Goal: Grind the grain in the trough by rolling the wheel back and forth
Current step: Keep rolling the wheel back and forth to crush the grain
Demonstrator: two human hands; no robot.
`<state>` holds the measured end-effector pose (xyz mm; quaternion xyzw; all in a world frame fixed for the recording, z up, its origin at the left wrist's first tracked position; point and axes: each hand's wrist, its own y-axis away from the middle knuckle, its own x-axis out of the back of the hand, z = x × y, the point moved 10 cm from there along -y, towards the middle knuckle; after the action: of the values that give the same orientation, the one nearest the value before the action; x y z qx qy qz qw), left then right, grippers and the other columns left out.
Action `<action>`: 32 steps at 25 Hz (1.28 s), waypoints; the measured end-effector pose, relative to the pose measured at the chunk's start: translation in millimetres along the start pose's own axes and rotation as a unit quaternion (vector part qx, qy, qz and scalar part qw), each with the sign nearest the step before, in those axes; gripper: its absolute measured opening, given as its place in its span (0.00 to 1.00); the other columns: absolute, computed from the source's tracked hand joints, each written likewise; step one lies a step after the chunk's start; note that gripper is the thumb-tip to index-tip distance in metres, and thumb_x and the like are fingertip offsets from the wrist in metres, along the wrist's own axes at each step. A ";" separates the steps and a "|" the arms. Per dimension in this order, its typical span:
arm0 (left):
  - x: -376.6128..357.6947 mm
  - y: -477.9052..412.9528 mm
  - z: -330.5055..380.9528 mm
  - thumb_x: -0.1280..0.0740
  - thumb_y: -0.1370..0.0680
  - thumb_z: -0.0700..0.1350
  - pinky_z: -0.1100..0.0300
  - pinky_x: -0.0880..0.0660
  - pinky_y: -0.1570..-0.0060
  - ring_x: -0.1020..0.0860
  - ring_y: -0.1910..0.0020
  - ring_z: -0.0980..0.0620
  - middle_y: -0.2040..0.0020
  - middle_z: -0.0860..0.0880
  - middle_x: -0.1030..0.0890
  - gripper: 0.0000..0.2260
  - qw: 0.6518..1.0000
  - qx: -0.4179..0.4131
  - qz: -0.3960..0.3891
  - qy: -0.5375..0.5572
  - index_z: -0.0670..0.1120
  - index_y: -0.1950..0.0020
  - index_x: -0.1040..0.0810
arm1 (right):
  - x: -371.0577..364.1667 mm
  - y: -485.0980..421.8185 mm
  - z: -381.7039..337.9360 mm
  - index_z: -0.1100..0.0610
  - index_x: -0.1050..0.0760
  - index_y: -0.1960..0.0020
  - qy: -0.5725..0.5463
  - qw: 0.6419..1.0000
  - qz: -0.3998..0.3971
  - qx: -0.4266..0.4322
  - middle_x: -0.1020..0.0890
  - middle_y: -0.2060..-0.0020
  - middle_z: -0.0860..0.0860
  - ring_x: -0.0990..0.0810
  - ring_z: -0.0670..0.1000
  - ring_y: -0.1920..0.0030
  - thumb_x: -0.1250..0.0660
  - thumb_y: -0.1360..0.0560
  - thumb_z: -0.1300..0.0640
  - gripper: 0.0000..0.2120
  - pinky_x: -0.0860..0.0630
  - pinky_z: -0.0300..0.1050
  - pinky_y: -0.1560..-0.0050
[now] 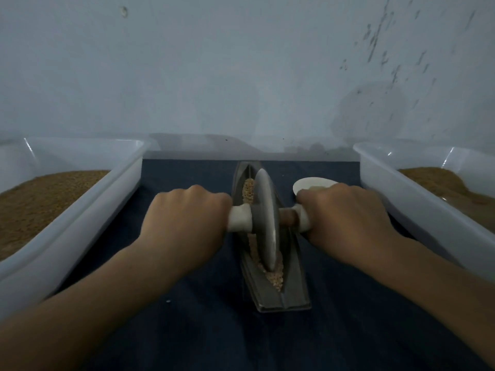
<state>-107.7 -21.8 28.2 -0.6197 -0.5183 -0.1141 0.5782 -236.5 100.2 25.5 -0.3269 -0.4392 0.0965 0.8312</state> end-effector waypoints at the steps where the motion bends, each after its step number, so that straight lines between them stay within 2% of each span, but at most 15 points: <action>1: -7.0 -2.5 0.2 0.24 0.41 0.49 0.66 0.53 0.73 0.53 0.75 0.56 0.72 0.56 0.49 0.24 1.000 0.009 -0.019 -0.010 0.55 0.65 0.41 | -6.1 -2.3 0.5 0.46 0.45 0.63 0.001 1.000 -0.013 -0.010 0.37 0.75 0.45 0.45 0.49 0.76 0.25 0.43 0.49 0.26 0.55 0.35 0.72; 3: -31.6 -13.8 -2.3 0.28 0.32 0.48 0.60 0.43 0.73 0.40 0.76 0.52 0.71 0.54 0.40 0.14 0.996 0.046 -0.068 -0.045 0.53 0.63 0.35 | -33.5 -16.5 1.9 0.47 0.40 0.64 -0.030 0.997 -0.050 -0.041 0.31 0.73 0.46 0.38 0.49 0.75 0.25 0.36 0.51 0.21 0.48 0.38 0.73; 5: -46.7 -48.7 -8.1 0.32 0.25 0.46 0.55 0.33 0.68 0.24 0.66 0.45 0.64 0.50 0.27 0.02 0.993 0.060 -0.074 -0.062 0.50 0.56 0.25 | -65.8 -38.2 11.9 0.50 0.30 0.59 -0.078 0.986 -0.102 -0.107 0.24 0.66 0.50 0.26 0.55 0.66 0.30 0.27 0.51 0.09 0.34 0.44 0.69; 7: -54.2 -74.1 -10.6 0.34 0.23 0.44 0.53 0.28 0.65 0.20 0.59 0.43 0.57 0.47 0.21 0.05 0.990 0.051 -0.109 -0.074 0.49 0.50 0.20 | -83.6 -48.0 16.8 0.52 0.27 0.54 -0.104 0.977 -0.133 -0.134 0.22 0.60 0.52 0.22 0.58 0.60 0.34 0.23 0.50 0.06 0.29 0.48 0.64; 9: -52.8 -73.2 -10.5 0.34 0.23 0.45 0.53 0.29 0.64 0.20 0.58 0.43 0.56 0.47 0.21 0.06 0.989 0.045 -0.129 -0.058 0.49 0.48 0.21 | -78.2 -45.1 16.3 0.51 0.30 0.56 -0.107 0.979 -0.123 -0.122 0.23 0.62 0.51 0.23 0.57 0.61 0.34 0.23 0.49 0.07 0.31 0.47 0.65; 11: -44.1 -42.0 -9.0 0.31 0.25 0.48 0.54 0.33 0.67 0.25 0.65 0.47 0.62 0.51 0.27 0.05 0.991 0.050 -0.119 -0.030 0.51 0.51 0.24 | -54.8 -31.3 7.7 0.49 0.35 0.59 -0.081 0.990 -0.092 -0.069 0.25 0.66 0.49 0.28 0.54 0.67 0.31 0.27 0.49 0.12 0.37 0.44 0.71; 13: -21.2 -8.1 -0.8 0.26 0.32 0.48 0.59 0.43 0.74 0.40 0.75 0.52 0.70 0.54 0.39 0.14 0.997 0.025 -0.066 -0.012 0.52 0.61 0.33 | -20.0 -12.0 0.8 0.47 0.39 0.63 -0.059 0.997 -0.037 -0.020 0.29 0.71 0.47 0.33 0.52 0.73 0.26 0.34 0.51 0.20 0.46 0.39 0.74; 15: 3.2 7.5 5.7 0.23 0.41 0.45 0.65 0.53 0.73 0.48 0.77 0.52 0.73 0.54 0.44 0.23 1.000 -0.009 -0.008 -0.007 0.52 0.64 0.39 | 4.0 3.9 -1.1 0.47 0.40 0.65 -0.051 0.999 -0.004 0.005 0.35 0.75 0.45 0.38 0.51 0.76 0.24 0.41 0.52 0.23 0.50 0.36 0.73; 18: -17.5 0.0 2.0 0.26 0.37 0.45 0.63 0.50 0.74 0.41 0.76 0.49 0.72 0.52 0.41 0.17 0.998 0.024 -0.059 -0.026 0.51 0.64 0.35 | -14.7 -0.8 -0.5 0.47 0.42 0.65 -0.033 0.998 -0.042 -0.024 0.36 0.75 0.45 0.40 0.50 0.76 0.23 0.40 0.53 0.25 0.51 0.36 0.72; 21: -50.9 -38.7 -14.4 0.33 0.25 0.45 0.55 0.35 0.68 0.29 0.67 0.46 0.65 0.50 0.31 0.02 0.991 0.087 -0.098 -0.024 0.50 0.53 0.24 | -54.8 -49.9 6.0 0.48 0.37 0.61 -0.065 0.990 -0.099 -0.077 0.27 0.67 0.49 0.27 0.55 0.67 0.29 0.26 0.51 0.15 0.38 0.44 0.69; 24: -56.6 -53.9 -19.4 0.34 0.23 0.45 0.54 0.33 0.64 0.30 0.64 0.47 0.61 0.49 0.30 0.05 0.985 0.100 -0.138 -0.009 0.50 0.49 0.22 | -70.7 -61.3 11.5 0.47 0.34 0.59 -0.085 0.982 -0.139 -0.098 0.21 0.59 0.51 0.20 0.57 0.57 0.33 0.23 0.49 0.11 0.32 0.47 0.63; 26: -41.9 -33.0 -11.1 0.32 0.25 0.47 0.56 0.36 0.69 0.33 0.69 0.50 0.66 0.52 0.34 0.03 0.990 0.078 -0.113 -0.014 0.51 0.53 0.25 | -54.6 -38.0 5.8 0.47 0.38 0.61 -0.080 0.987 -0.123 -0.071 0.23 0.63 0.50 0.23 0.56 0.62 0.31 0.26 0.50 0.14 0.33 0.46 0.67; 29: -6.7 5.9 1.6 0.25 0.36 0.51 0.63 0.52 0.74 0.49 0.77 0.55 0.72 0.55 0.46 0.21 0.998 0.022 -0.051 -0.011 0.54 0.64 0.39 | -9.6 -4.5 -3.1 0.48 0.45 0.65 -0.058 0.998 -0.029 -0.016 0.32 0.72 0.46 0.31 0.53 0.73 0.29 0.34 0.52 0.22 0.44 0.39 0.74; 30: 0.9 6.7 0.0 0.24 0.38 0.51 0.65 0.54 0.73 0.51 0.77 0.56 0.72 0.56 0.48 0.24 0.999 0.016 -0.037 -0.010 0.55 0.64 0.42 | 2.2 -1.1 -2.1 0.48 0.45 0.65 -0.046 0.999 -0.002 -0.009 0.34 0.73 0.46 0.34 0.52 0.75 0.28 0.37 0.53 0.22 0.47 0.37 0.74; 32: -12.4 4.4 -1.3 0.25 0.35 0.51 0.63 0.51 0.74 0.49 0.76 0.55 0.72 0.55 0.46 0.21 0.997 0.023 -0.067 -0.017 0.55 0.64 0.40 | -0.8 -3.1 -1.9 0.49 0.42 0.65 -0.032 0.999 -0.020 -0.016 0.34 0.74 0.46 0.35 0.52 0.76 0.28 0.38 0.53 0.20 0.48 0.37 0.73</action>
<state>-109.1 -28.4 16.8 -0.5718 -0.5709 -0.1305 0.5746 -235.9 96.6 26.1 -0.3276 -0.4735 0.0832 0.8133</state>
